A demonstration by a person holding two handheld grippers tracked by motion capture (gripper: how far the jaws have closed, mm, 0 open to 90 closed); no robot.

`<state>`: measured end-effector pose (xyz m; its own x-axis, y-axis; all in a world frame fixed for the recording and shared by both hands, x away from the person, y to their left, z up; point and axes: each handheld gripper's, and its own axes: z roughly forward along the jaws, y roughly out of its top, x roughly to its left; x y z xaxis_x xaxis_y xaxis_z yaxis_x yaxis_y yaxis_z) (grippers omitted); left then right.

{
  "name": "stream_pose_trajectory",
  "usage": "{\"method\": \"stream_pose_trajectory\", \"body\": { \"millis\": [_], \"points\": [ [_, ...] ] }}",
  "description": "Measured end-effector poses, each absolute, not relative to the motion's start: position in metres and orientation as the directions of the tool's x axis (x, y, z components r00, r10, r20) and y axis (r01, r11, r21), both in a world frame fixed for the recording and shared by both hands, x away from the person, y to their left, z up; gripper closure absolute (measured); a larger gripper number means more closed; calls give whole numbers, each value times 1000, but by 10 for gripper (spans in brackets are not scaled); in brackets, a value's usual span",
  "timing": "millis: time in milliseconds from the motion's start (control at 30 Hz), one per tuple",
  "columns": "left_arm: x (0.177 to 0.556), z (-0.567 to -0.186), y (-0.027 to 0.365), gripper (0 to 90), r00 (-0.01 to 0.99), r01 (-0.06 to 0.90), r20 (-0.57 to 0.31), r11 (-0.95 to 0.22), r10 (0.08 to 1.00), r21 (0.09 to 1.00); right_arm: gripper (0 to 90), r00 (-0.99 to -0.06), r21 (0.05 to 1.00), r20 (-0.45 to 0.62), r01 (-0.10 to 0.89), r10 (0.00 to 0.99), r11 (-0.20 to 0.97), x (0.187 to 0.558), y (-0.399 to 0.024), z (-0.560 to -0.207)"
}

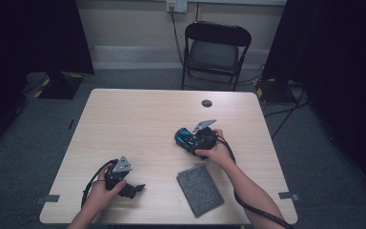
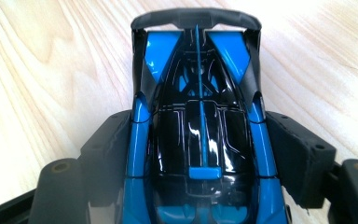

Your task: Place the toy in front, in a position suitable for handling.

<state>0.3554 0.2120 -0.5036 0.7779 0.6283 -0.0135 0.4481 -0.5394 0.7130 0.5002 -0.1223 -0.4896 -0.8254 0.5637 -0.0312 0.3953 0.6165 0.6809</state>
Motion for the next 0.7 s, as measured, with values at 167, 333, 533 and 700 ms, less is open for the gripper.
{"method": "stream_pose_trajectory", "body": {
  "millis": [167, 333, 533, 700],
  "points": [
    [355, -504, 212, 0, 778, 448, -14, -539, 628, 713, 269, -824, 691, -35, 389, 566, 609, 498, -124, -491],
    [355, -504, 212, 0, 778, 448, -14, -539, 628, 713, 258, -816, 698, -23, 401, 578, 593, 497, -126, -492],
    [355, -504, 212, 0, 778, 448, -14, -539, 628, 713, 168, -804, 706, -16, 411, 594, 576, 497, -125, -489],
    [355, -504, 212, 0, 778, 448, -14, -539, 629, 713, 163, -810, 705, -14, 408, 586, 580, 495, -123, -483]
  ]
}}
